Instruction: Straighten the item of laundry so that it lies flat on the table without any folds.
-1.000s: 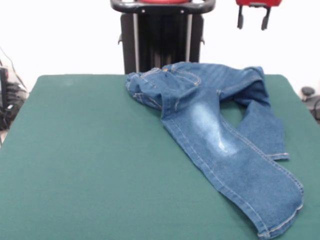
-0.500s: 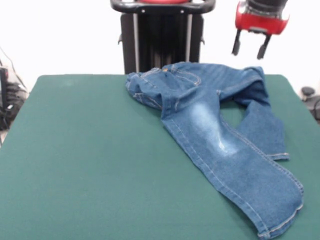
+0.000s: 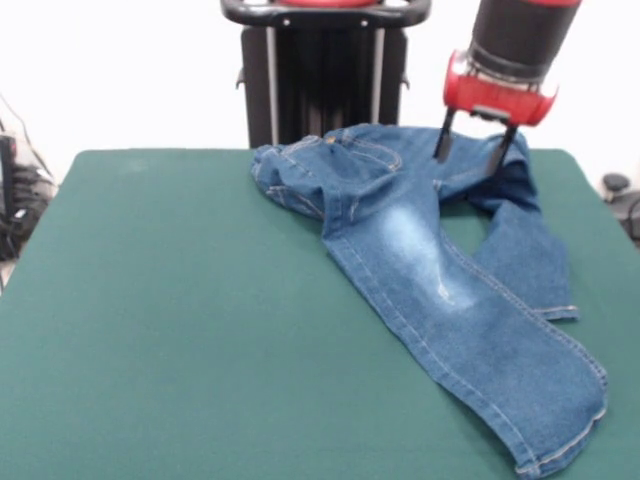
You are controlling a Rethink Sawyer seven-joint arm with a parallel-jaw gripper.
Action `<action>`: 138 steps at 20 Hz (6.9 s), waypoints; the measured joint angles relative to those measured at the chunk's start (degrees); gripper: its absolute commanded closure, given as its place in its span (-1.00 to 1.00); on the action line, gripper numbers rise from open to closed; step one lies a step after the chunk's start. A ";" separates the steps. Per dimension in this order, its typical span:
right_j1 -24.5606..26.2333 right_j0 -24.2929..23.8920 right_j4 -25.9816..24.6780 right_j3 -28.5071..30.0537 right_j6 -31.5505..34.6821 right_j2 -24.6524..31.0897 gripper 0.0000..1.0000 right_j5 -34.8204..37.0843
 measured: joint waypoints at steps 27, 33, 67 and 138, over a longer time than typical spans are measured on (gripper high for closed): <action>15.89 1.34 5.27 -3.63 0.00 -0.69 -1.00 -18.01; 16.33 2.42 6.49 -3.78 0.00 -1.47 -1.00 -17.99; 16.11 -2.99 2.25 -3.92 0.00 1.29 1.00 -21.16; 5.28 -19.18 -22.82 -3.72 0.00 8.83 -1.00 -16.08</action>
